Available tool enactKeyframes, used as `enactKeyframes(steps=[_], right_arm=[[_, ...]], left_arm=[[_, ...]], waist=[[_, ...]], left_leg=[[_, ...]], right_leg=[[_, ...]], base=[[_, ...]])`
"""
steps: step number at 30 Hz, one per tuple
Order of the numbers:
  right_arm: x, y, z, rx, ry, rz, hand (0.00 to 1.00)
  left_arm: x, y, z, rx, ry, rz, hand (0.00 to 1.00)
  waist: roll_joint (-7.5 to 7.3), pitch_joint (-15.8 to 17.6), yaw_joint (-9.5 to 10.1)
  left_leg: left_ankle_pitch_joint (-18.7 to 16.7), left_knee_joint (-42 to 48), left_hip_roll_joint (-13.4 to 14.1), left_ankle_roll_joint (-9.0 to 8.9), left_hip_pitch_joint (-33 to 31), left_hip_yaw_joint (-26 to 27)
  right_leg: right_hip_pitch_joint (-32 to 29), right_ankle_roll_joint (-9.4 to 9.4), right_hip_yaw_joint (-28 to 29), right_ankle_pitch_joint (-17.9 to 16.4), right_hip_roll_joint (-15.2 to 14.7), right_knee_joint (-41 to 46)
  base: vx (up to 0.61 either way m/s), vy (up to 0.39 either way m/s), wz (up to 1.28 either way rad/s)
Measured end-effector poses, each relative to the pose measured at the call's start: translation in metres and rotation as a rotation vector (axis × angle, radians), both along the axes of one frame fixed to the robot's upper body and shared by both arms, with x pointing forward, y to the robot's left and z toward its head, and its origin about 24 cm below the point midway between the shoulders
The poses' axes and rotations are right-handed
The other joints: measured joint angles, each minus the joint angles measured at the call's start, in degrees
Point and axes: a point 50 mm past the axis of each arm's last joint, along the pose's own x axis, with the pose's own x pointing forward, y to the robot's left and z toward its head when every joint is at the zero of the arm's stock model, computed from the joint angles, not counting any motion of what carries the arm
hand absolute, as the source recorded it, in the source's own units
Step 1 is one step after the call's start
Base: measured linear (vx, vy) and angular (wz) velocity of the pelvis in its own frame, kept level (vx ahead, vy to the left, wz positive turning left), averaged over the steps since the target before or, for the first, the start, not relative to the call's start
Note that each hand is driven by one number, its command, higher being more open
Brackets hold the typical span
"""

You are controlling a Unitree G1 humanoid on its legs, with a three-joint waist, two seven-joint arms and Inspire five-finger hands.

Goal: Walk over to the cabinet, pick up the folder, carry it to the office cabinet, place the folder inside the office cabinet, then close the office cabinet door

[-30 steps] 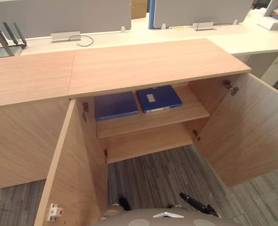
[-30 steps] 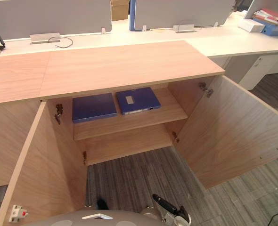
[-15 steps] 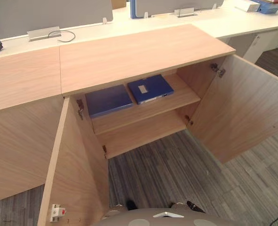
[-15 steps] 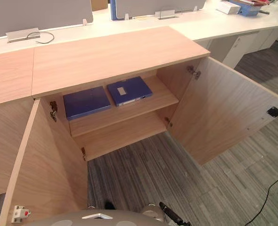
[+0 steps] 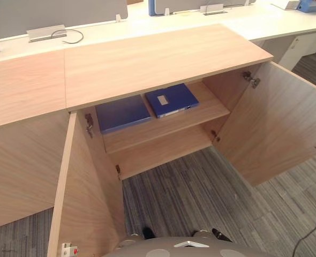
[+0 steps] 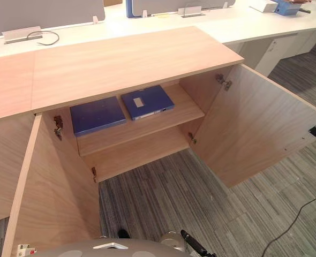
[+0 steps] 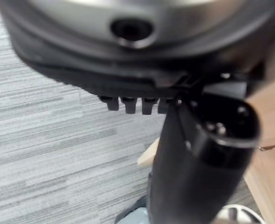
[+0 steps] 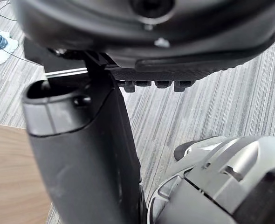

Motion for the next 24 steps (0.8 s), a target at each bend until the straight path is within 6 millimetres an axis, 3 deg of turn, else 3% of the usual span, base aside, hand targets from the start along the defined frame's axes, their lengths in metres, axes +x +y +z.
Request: enactKeyframes(steps=[1,2,3,4,6,12,14,18,20,21,22,24], right_arm=[[0.001,-0.001,0.001,-0.009,-0.002,0.006,1.0],[0.004,-0.002,0.001,-0.019,-0.005,0.01,1.0],[0.014,-0.003,0.004,-0.039,-0.033,0.031,1.0],[0.026,-0.004,0.009,-0.062,-0.067,0.063,1.0],[0.048,-0.008,0.019,-0.116,-0.145,0.114,1.0],[0.105,-0.044,0.062,-0.303,-0.361,0.083,1.0],[0.112,-0.049,0.072,-0.338,-0.402,0.063,1.0],[0.119,-0.053,0.083,-0.374,-0.442,0.014,1.0],[0.122,-0.055,0.086,-0.384,-0.459,0.009,1.0],[0.123,-0.056,0.087,-0.395,-0.457,0.013,1.0],[0.122,-0.062,0.09,-0.415,-0.456,0.01,1.0],[0.123,-0.074,0.096,-0.461,-0.454,0.011,1.0]], left_arm=[[-0.004,0.001,0.0,0.003,0.007,0.019,1.0],[-0.005,0.001,0.0,0.005,0.01,0.033,1.0],[-0.006,0.002,0.0,0.006,0.014,0.056,1.0],[-0.007,0.002,0.0,0.009,0.013,0.075,1.0],[-0.005,0.002,0.0,0.011,0.008,0.075,1.0],[-0.005,-0.001,0.0,0.017,0.008,0.088,1.0],[-0.006,0.0,0.0,0.03,0.007,0.12,1.0],[-0.007,0.009,0.002,0.069,-0.003,0.18,1.0],[-0.006,0.016,0.004,0.099,-0.011,0.196,1.0],[-0.006,0.025,0.006,0.134,-0.014,0.218,1.0],[-0.001,0.028,0.007,0.141,-0.04,0.255,1.0],[0.011,0.02,0.006,0.125,-0.089,0.339,1.0]], waist=[[-0.19,0.01,0.26],[-0.38,0.09,0.43],[-0.64,0.4,1.09],[-0.88,0.49,1.39],[-0.77,0.54,1.08],[0.14,0.47,1.47],[0.38,0.58,1.84],[-0.48,0.99,2.96],[-2.33,1.22,2.91],[-4.14,1.27,2.97],[-2.88,1.31,2.79],[-1.15,1.17,2.65]], left_leg=[[-0.65,0.21,0.47,0.23,-0.11,1.57],[-0.76,0.21,0.68,0.13,-0.19,2.48],[-1.01,0.49,1.4,-0.44,-0.29,4.42],[-1.29,1.21,2.32,-0.77,-0.72,6.13],[-0.82,1.63,3.54,-1.52,-1.14,7.69],[1.36,-1.2,4.96,-2.4,1.45,9.01],[1.43,-0.83,6.03,-2.55,1.91,9.07],[2.9,-0.45,8.87,-5.16,1.27,9.5],[3.79,-0.02,9.4,-6.57,0.86,8.79],[4.63,0.16,9.46,-7.81,0.8,8.42],[5.59,-0.07,11.57,-9.25,0.51,7.08],[8.29,-0.63,14.7,-10.11,-0.66,5.46]], right_leg=[[-0.02,-1.84,-5.27,-0.94,-2.46,3.17],[0.0,-2.15,-6.96,-1.14,-3.4,4.31],[-0.19,-2.21,-9.41,-1.16,-4.43,5.04],[-0.46,-1.05,-10.8,-0.21,-4.24,4.25],[-1.12,0.05,-10.53,0.8,-2.86,3.04],[-2.18,-0.02,-8.06,0.68,-1.54,5.61],[-3.03,-1.14,-7.05,-0.34,-2.73,8.37],[-5.98,0.42,-2.19,0.65,-5.36,7.18],[-6.13,0.94,0.09,0.93,-6.11,5.73],[-5.35,2.98,0.16,2.22,-6.49,3.62],[-4.82,3.21,-0.86,1.73,-4.6,3.55],[-4.7,2.0,-2.74,-0.01,-1.17,3.53]], base=[[0.02,-0.055,-0.58],[-0.01,-0.079,-0.9],[-0.03,-0.148,-1.01],[-0.03,-0.131,-0.94],[-0.02,-0.15,-0.49],[-0.03,-0.074,-0.17],[-0.01,-0.001,0.02],[0.04,-0.068,-0.01],[0.1,-0.184,0.05],[0.12,-0.258,0.13],[0.12,-0.328,0.17],[0.11,-0.3,0.16]])
